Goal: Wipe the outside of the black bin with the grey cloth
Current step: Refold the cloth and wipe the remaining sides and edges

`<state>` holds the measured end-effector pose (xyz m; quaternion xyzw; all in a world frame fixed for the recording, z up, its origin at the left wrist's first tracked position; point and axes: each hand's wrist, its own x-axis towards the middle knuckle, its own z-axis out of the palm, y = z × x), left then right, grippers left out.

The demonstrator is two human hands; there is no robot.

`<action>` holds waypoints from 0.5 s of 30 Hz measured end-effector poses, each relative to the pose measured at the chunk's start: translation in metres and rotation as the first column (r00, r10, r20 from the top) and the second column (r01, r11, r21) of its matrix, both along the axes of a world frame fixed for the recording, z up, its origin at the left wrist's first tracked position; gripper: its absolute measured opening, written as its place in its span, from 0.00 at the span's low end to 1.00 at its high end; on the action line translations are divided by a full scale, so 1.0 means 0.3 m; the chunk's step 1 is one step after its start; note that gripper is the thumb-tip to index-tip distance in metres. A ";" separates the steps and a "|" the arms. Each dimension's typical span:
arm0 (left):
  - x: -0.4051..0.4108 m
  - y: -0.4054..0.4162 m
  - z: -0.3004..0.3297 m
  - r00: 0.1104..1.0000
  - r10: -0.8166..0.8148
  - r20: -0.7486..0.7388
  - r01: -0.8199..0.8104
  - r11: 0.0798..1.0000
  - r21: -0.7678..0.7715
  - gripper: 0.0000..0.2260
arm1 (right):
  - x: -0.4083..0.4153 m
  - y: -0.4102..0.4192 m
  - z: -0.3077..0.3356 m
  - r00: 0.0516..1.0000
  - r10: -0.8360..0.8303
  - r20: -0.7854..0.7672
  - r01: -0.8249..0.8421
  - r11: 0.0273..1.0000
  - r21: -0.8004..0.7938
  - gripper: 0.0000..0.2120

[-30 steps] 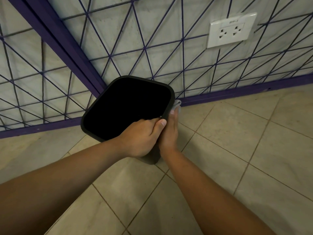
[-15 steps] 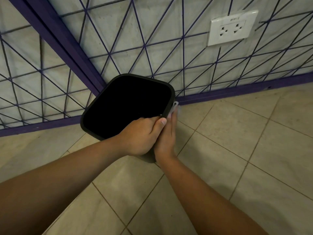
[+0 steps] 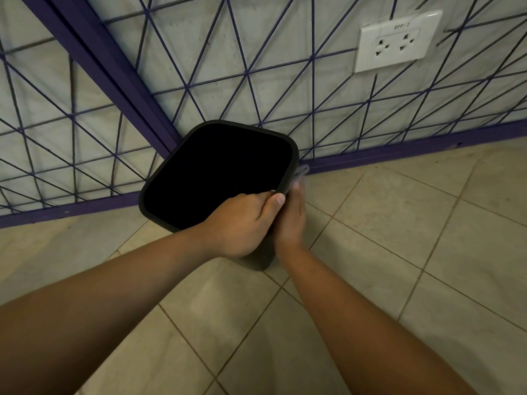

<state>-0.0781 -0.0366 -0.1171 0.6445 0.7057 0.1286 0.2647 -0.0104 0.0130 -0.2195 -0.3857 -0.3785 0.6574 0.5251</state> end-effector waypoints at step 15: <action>-0.011 -0.006 0.003 0.993 0.004 0.118 0.003 0.998 -0.057 0.26 | -0.022 -0.090 -0.041 0.999 -0.033 0.024 0.030 0.994 0.107 0.26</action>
